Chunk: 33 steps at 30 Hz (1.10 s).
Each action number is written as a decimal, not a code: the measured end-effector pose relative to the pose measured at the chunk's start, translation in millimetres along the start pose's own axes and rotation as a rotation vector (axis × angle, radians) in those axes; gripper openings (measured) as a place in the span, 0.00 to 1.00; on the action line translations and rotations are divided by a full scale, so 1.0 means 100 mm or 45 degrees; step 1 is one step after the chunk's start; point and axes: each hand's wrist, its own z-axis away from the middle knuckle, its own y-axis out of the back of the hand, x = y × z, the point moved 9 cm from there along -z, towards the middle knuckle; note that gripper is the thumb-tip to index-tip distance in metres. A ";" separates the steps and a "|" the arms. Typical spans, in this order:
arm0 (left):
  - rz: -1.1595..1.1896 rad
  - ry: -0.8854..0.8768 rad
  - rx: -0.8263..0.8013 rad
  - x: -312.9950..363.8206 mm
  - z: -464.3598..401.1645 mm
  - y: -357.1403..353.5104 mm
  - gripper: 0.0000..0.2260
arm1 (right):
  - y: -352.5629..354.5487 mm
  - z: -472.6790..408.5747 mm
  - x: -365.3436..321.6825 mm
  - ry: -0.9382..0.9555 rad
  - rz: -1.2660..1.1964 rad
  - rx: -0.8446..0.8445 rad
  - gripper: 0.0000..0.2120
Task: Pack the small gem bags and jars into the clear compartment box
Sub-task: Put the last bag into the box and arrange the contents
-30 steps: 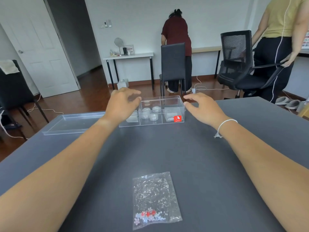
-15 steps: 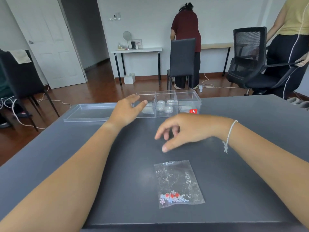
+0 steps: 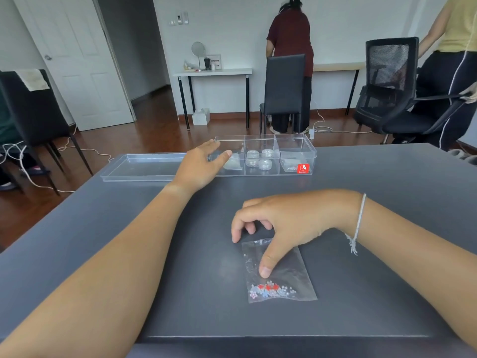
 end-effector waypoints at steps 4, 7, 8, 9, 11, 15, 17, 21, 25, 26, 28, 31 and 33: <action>0.006 0.003 0.004 0.00 0.00 0.01 0.25 | 0.00 -0.02 -0.01 0.015 -0.050 0.011 0.17; -0.002 0.005 0.002 0.01 0.00 0.01 0.25 | -0.01 -0.03 0.00 0.016 -0.113 0.005 0.15; -0.003 0.006 0.001 0.01 0.00 0.00 0.25 | -0.01 -0.03 0.00 0.019 -0.135 0.004 0.15; -0.004 0.008 0.001 0.00 0.00 0.00 0.25 | -0.02 -0.04 0.00 0.023 -0.154 0.003 0.14; -0.010 0.006 0.003 0.00 0.00 0.00 0.25 | -0.02 -0.05 0.00 0.028 -0.183 0.003 0.13; 0.001 0.006 0.003 0.00 0.00 0.00 0.25 | 0.00 -0.07 0.01 0.044 -0.187 0.022 0.09; 0.003 0.010 0.002 0.00 0.00 0.01 0.25 | 0.04 -0.07 0.02 0.057 -0.225 0.050 0.09; -0.004 0.010 0.015 0.01 0.00 0.02 0.24 | 0.25 -0.04 0.08 0.092 -0.360 0.193 0.13; 0.030 0.016 -0.001 0.01 0.01 0.01 0.25 | 0.68 0.12 0.29 0.053 -0.455 0.535 0.12; 0.038 0.022 -0.007 0.01 0.02 0.01 0.24 | 0.81 0.18 0.38 0.030 -0.470 0.651 0.11; 0.043 0.026 -0.012 0.01 0.02 0.00 0.24 | 1.08 0.32 0.59 -0.030 -0.483 0.926 0.10; 0.047 0.024 -0.016 0.01 0.02 0.00 0.24 | 1.43 0.54 0.92 -0.144 -0.496 1.312 0.09; 0.052 0.028 -0.021 0.01 0.02 0.00 0.24 | 1.61 0.62 1.06 -0.175 -0.485 1.470 0.08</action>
